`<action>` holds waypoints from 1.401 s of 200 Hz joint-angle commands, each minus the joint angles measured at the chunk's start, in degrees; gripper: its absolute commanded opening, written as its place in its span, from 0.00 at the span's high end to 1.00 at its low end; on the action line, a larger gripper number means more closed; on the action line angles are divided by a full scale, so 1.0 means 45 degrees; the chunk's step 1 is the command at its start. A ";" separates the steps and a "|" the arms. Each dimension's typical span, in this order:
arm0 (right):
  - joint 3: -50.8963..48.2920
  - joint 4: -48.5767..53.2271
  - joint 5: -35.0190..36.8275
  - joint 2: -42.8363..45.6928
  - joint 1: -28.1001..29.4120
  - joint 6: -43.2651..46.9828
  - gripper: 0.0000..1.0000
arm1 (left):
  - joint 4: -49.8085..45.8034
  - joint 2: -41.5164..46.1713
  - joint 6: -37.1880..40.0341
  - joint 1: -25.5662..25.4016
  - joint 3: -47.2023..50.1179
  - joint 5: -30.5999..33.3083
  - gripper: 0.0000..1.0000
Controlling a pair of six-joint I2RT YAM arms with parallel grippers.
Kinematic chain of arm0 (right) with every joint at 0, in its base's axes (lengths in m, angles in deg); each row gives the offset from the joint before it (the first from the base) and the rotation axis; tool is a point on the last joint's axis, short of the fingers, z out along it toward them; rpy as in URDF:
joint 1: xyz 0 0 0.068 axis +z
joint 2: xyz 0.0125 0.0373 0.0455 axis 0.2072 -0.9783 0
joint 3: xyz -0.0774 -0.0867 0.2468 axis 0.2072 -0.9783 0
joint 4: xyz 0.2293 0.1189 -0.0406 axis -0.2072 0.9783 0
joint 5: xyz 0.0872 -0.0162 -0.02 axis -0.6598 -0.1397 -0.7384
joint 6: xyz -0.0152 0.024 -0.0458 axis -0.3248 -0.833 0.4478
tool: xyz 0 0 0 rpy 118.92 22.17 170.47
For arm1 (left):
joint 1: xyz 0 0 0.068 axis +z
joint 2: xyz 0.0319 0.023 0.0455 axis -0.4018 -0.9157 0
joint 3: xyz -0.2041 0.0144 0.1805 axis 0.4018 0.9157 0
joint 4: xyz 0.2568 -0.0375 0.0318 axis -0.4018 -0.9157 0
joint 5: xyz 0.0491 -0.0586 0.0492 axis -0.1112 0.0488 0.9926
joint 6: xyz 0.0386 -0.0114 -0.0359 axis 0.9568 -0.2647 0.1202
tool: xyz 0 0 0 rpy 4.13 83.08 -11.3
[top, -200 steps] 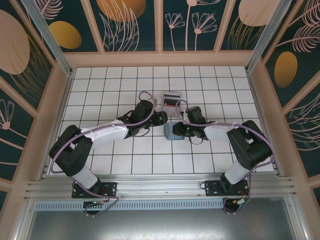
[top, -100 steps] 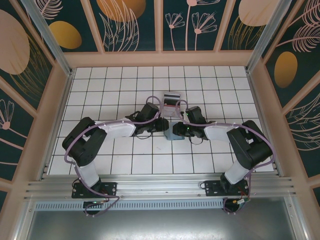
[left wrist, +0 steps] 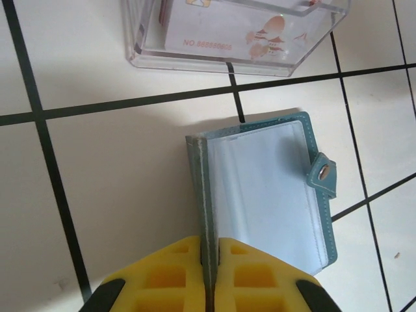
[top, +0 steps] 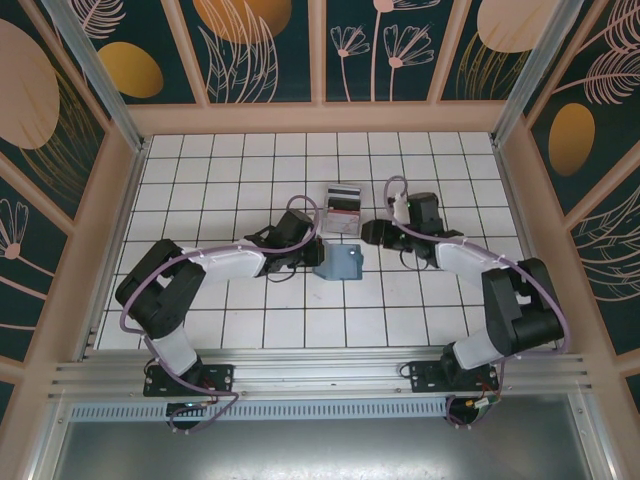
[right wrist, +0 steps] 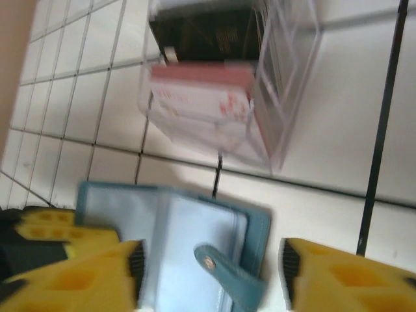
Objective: Put the credit cards into the card holder
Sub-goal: Open the card holder at the center of the table, then rotate the storage box at the top-center of the table.
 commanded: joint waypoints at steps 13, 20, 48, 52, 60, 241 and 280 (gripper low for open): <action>0.1389 0.0001 0.0062 -0.1379 -0.0057 0.1405 0.25 | -0.0324 -0.0135 0.0684 0.0063 -0.0111 0.0471 1.00; 0.1580 -0.0039 0.0134 -0.1812 -0.0045 0.1559 0.24 | -0.0389 -0.0248 0.0723 0.0080 -0.0151 0.0479 0.99; 0.2310 -0.0135 0.0433 -0.3252 0.0031 0.1973 0.17 | -0.0134 -0.0237 0.0634 0.0103 0.0050 0.0518 0.99; 0.2431 -0.0131 0.0450 -0.3401 0.0057 0.2002 0.16 | -0.0073 -0.0200 0.0611 0.0104 0.0076 0.0520 0.99; 0.2600 -0.0172 0.0527 -0.3598 0.0180 0.2048 0.14 | -0.0004 -0.0222 0.0564 0.0106 0.0101 0.0482 0.99; 0.4336 -0.0554 0.3152 -0.5410 0.1268 0.1338 0.21 | 0.0781 -0.0499 0.0185 0.0115 0.0431 -0.0037 0.97; 0.4435 -0.0640 0.3050 -0.4884 0.1271 0.1260 0.24 | 0.0869 -0.0588 0.0124 0.0118 0.0384 -0.0162 0.97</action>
